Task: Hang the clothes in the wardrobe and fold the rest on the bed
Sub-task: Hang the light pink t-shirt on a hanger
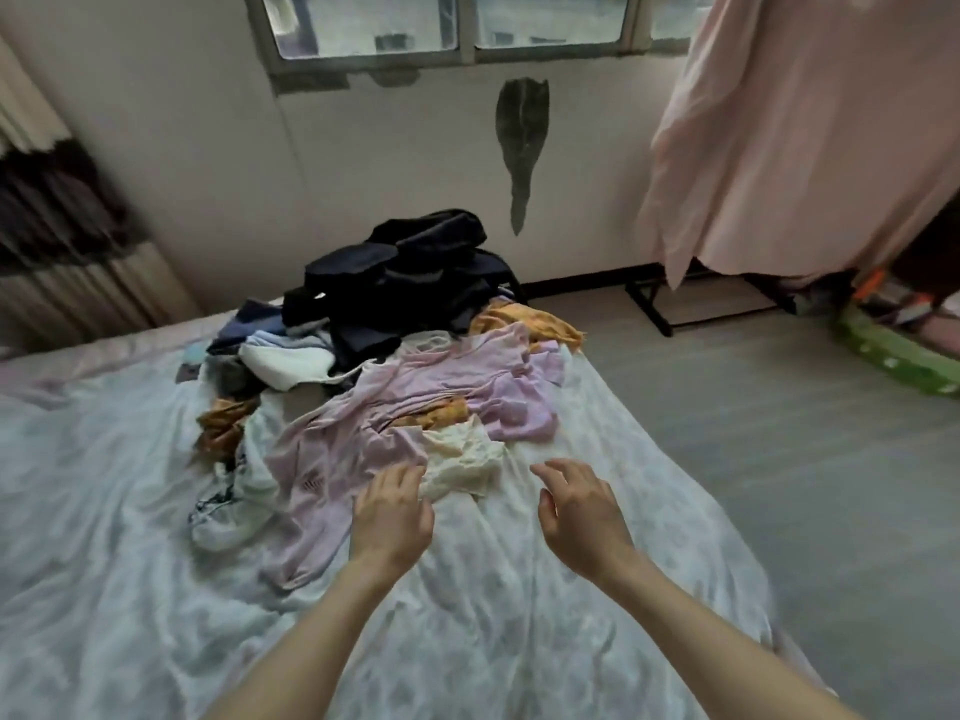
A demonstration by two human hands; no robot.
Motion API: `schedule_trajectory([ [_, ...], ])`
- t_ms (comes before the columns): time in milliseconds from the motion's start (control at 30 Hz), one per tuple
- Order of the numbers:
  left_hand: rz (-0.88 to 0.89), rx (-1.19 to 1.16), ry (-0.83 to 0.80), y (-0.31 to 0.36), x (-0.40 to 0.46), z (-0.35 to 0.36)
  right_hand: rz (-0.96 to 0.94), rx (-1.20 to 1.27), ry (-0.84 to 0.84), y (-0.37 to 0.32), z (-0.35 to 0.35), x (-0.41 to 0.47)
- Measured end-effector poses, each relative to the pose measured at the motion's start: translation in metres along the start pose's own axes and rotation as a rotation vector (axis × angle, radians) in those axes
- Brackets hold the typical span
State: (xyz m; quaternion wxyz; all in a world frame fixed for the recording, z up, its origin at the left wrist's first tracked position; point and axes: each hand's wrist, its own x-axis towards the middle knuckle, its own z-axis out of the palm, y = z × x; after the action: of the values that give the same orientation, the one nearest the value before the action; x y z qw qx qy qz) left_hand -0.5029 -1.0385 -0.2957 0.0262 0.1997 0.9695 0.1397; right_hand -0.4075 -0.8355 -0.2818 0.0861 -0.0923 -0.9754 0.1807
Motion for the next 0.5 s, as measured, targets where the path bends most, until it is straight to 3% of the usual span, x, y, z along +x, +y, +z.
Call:
schedule_trajectory([
  [267,-0.295,0.112,-0.125,-0.102,0.112,0.111,-0.172,-0.021,-0.264,0.029,0.143,0.131],
  [500,-0.256,0.282,-0.28,-0.152,0.207,0.19,-0.255,-0.012,-0.331,0.037,0.245,0.183],
])
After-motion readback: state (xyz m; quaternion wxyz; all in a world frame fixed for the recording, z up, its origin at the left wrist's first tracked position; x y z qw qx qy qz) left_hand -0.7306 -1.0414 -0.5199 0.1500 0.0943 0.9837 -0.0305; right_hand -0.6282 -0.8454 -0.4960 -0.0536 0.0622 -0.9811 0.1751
